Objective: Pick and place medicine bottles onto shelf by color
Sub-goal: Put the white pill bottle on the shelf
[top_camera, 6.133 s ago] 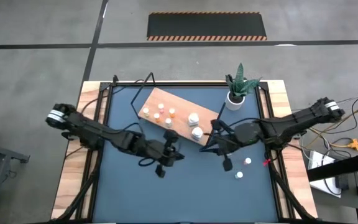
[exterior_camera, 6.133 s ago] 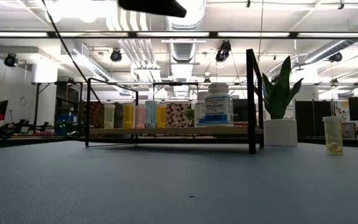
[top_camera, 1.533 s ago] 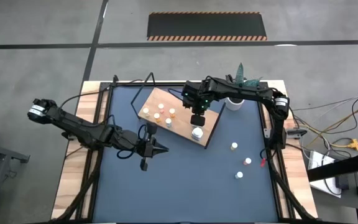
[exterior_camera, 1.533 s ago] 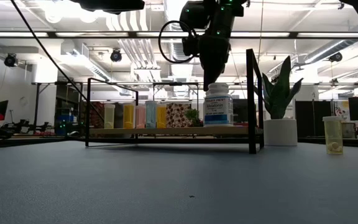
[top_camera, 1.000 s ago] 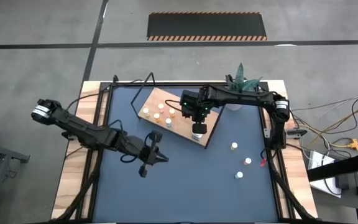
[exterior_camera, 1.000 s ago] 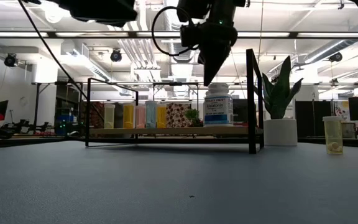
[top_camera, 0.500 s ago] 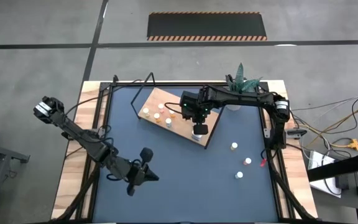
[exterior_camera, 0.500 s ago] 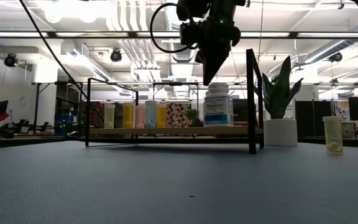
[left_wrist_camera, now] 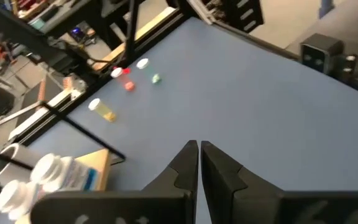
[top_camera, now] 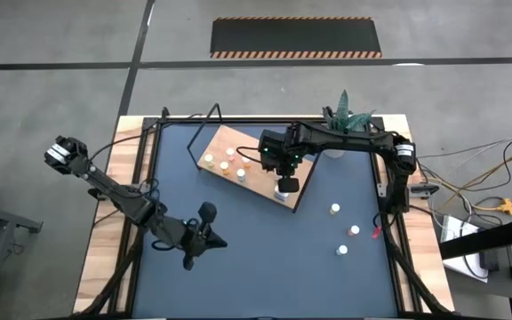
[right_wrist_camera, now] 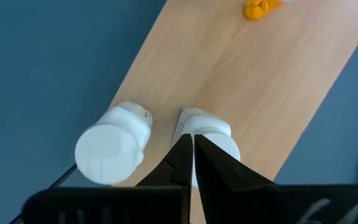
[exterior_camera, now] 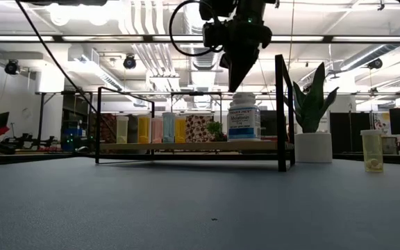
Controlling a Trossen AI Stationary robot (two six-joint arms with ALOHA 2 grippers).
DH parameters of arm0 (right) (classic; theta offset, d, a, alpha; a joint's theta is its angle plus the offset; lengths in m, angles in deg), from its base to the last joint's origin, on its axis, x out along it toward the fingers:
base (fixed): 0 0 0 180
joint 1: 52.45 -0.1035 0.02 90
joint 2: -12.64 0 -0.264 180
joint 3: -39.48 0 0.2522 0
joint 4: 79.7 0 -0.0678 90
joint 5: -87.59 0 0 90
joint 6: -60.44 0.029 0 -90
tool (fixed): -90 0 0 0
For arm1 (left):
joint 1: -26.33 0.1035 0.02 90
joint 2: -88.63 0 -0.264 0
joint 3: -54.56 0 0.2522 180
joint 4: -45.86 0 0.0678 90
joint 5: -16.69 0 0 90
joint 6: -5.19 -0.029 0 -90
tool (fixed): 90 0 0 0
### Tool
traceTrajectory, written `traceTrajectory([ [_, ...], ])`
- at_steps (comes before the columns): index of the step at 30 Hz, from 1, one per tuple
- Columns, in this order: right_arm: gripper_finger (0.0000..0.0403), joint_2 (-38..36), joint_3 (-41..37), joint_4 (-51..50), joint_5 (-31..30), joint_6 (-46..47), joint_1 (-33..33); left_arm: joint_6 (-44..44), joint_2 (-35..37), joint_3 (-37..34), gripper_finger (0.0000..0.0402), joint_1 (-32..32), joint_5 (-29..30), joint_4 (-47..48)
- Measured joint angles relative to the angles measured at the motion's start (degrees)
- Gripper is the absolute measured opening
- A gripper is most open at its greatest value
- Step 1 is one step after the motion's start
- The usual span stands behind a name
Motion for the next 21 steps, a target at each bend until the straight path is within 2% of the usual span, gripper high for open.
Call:
traceTrajectory([
  [8, 0.0009, -2.71, -0.04, -3.16, 1.15, 1.15, 0.00, 0.17, 4.75, -5.23, 0.0001, 4.09, -2.33, -1.62],
  [21, 0.0009, -7.62, -1.06, -3.48, 1.53, 4.52, 0.00, 0.31, 9.47, -8.49, 0.0001, 4.16, -2.48, -5.49],
])
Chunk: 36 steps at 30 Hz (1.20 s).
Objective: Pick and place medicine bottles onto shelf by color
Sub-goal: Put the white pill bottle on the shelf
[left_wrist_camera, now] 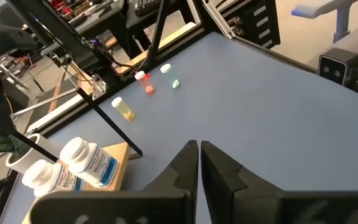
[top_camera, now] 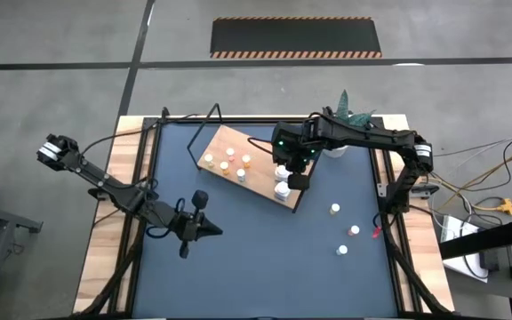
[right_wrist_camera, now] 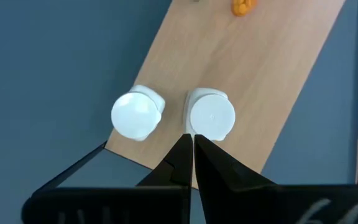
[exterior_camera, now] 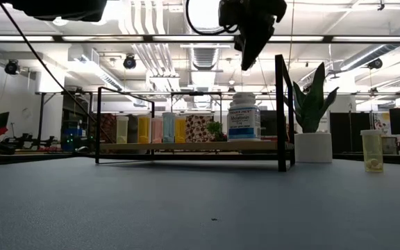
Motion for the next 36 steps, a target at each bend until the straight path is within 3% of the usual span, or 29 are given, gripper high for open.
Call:
traceTrajectory([
  [13, 0.0009, 0.04, -2.10, 0.81, -0.35, -0.95, 0.02, 0.09, 0.04, 0.00, 0.0001, 0.00, 0.14, -0.55],
  [28, 0.0009, 0.11, -4.45, 8.78, -0.48, -2.54, 0.42, -0.04, 0.04, 0.00, 0.0001, 0.00, 0.55, -0.55],
  [36, 0.0009, 0.11, -9.09, 11.00, 0.00, -1.95, 0.42, 0.02, 0.04, 0.02, 0.0001, 0.00, 0.55, -0.52],
])
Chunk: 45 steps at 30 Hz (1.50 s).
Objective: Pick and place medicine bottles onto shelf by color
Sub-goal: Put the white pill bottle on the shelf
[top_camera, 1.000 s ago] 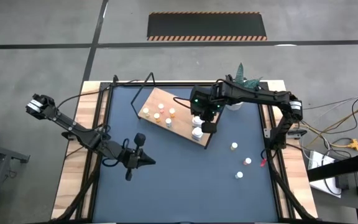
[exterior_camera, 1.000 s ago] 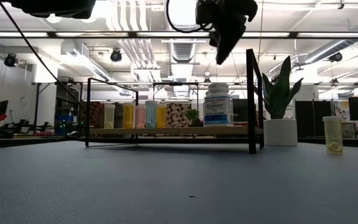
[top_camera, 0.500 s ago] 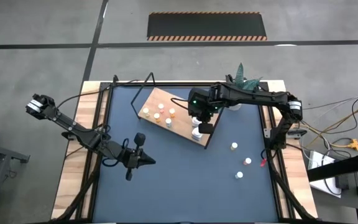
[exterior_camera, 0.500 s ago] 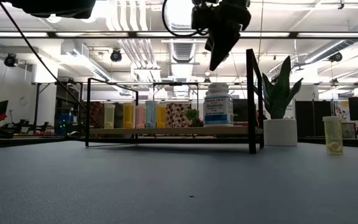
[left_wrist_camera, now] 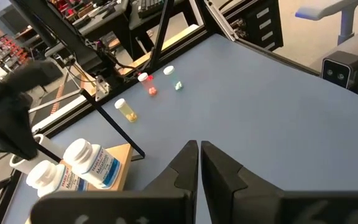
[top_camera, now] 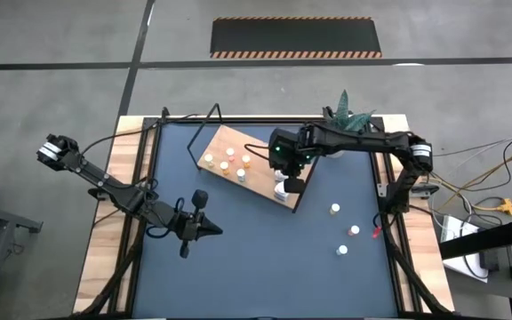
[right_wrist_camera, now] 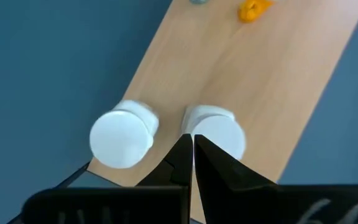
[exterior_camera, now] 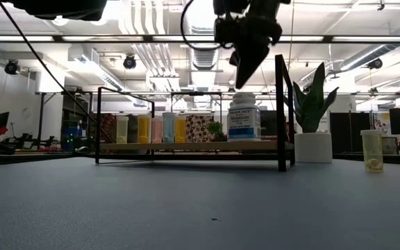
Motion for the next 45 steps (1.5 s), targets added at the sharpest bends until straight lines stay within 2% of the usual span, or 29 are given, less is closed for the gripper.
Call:
traceTrajectory([
  [5, 0.0009, 0.04, -4.55, 5.51, -0.42, 0.41, 0.00, 0.02, 0.00, 0.02, 0.0001, 0.00, 0.02, 0.00],
  [11, 0.0009, -0.17, -6.80, 6.44, -0.50, 0.90, 0.43, 0.03, 0.00, 0.02, 0.0001, 0.00, 0.02, -0.01],
  [31, 0.0009, 0.03, -5.69, -1.09, -0.78, 5.41, 0.63, -0.02, -0.02, 0.04, 0.0001, 0.02, 0.02, -0.02],
  [45, 0.0009, -0.02, -5.18, -0.36, -0.77, 5.04, 0.63, -0.01, -0.02, 0.04, 0.0001, 0.02, 0.02, -0.02],
])
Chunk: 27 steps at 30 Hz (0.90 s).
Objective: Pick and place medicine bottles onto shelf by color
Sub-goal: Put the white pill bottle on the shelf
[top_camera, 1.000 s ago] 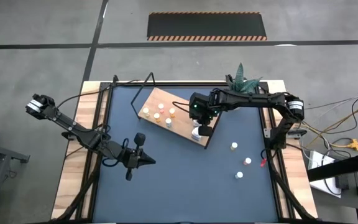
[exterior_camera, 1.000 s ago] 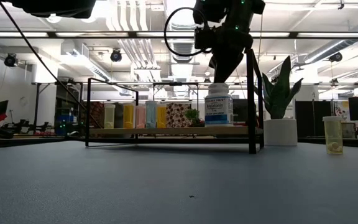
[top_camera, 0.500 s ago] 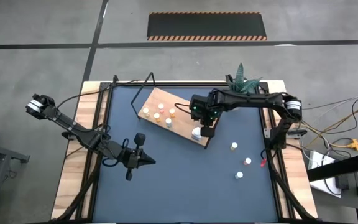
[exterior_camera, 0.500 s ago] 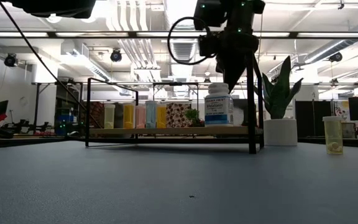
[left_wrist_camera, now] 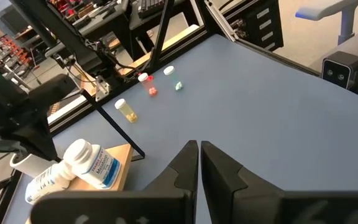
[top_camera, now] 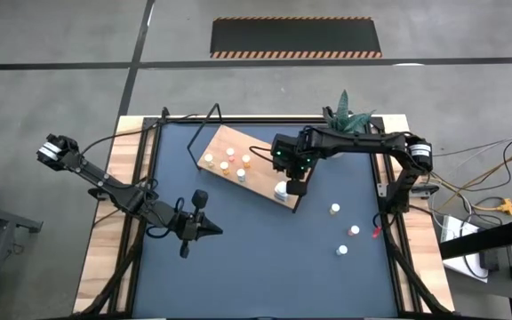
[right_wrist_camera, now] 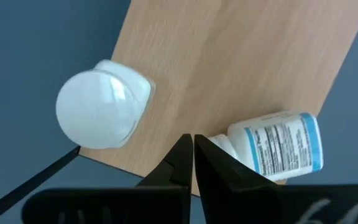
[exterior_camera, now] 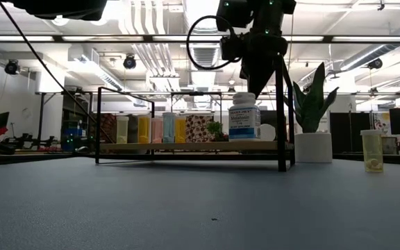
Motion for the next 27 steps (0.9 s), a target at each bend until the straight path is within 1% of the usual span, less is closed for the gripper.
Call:
traceTrajectory([
  [5, 0.0009, -0.02, 2.12, -0.11, -2.11, 1.17, 0.00, -0.03, 0.00, 0.00, 0.0001, 0.00, 0.00, 0.01],
  [9, 0.0009, -0.04, 3.68, -0.24, -6.92, 4.74, -0.02, -0.03, 0.00, 0.00, 0.0001, -0.01, 0.00, 0.00],
  [11, 0.0009, -0.07, 4.22, -0.25, -7.80, 6.15, 0.05, -0.03, 0.00, 0.00, 0.0001, 0.00, 0.00, 0.00],
  [15, 0.0011, 0.24, 5.32, -0.03, -9.24, 12.41, 0.64, -0.03, 0.00, 0.00, 0.0001, 0.00, 0.00, 0.00],
  [17, 0.0019, 0.60, 5.87, -0.01, -9.32, 15.34, 1.11, -0.03, 0.00, 0.00, 0.0001, 0.00, 0.00, 0.00],
  [19, 0.0035, 1.11, 6.85, -0.13, -9.34, 16.91, 1.50, -0.05, 0.00, 0.00, 0.0001, 0.00, 0.00, 0.00],
  [21, 0.0061, 1.83, 8.69, -0.22, -9.39, 18.05, 1.76, -0.08, 0.00, 0.00, 0.0001, 0.00, 0.00, 0.00],
  [23, 0.0094, 2.76, 10.87, -0.24, -10.51, 19.29, 1.90, -0.08, 0.00, 0.00, 0.0001, 0.00, 0.00, 0.02],
  [27, 0.0162, 5.68, 14.91, -0.35, -14.68, 21.46, 2.75, -0.10, 0.00, 0.00, 0.0001, -0.01, 0.00, 0.02],
])
